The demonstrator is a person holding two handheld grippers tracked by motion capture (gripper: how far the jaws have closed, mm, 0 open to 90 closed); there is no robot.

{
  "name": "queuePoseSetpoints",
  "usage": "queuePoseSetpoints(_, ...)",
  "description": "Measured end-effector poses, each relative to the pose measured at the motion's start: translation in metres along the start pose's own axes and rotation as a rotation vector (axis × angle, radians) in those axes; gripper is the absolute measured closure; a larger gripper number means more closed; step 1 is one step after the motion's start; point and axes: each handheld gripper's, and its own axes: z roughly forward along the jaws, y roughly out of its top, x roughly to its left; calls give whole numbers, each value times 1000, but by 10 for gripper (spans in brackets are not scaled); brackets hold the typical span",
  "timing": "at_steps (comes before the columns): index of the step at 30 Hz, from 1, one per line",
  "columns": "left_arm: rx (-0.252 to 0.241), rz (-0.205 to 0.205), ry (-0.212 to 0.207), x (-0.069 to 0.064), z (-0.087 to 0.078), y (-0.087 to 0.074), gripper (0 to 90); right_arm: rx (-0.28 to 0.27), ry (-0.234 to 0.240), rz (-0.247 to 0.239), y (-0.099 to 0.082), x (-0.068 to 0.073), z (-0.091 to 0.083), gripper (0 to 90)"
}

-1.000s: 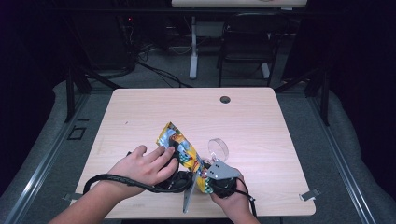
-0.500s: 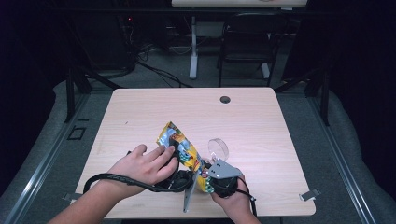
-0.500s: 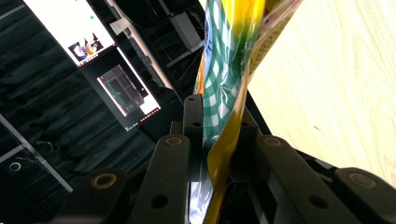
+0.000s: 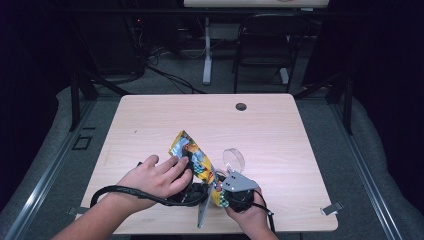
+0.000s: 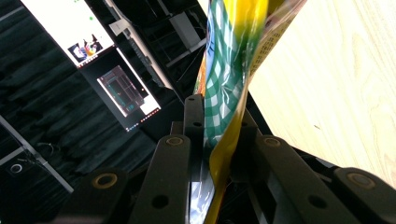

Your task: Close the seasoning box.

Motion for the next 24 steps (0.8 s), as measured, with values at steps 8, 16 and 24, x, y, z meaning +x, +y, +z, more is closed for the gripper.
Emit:
queuePoseSetpoints(8, -2, 2, 4, 0, -1, 0, 818, -5, 4, 2, 0, -1, 1, 710)
queuePoseSetpoints(16, 1, -1, -4, -1, -1, -3, 821, -4, 11, 0, 1, 1, 2, 710)
queuePoseSetpoints(24, -17, -10, -10, 1, 1, -1, 822, 3, 1, 9, 0, -1, -1, 710)
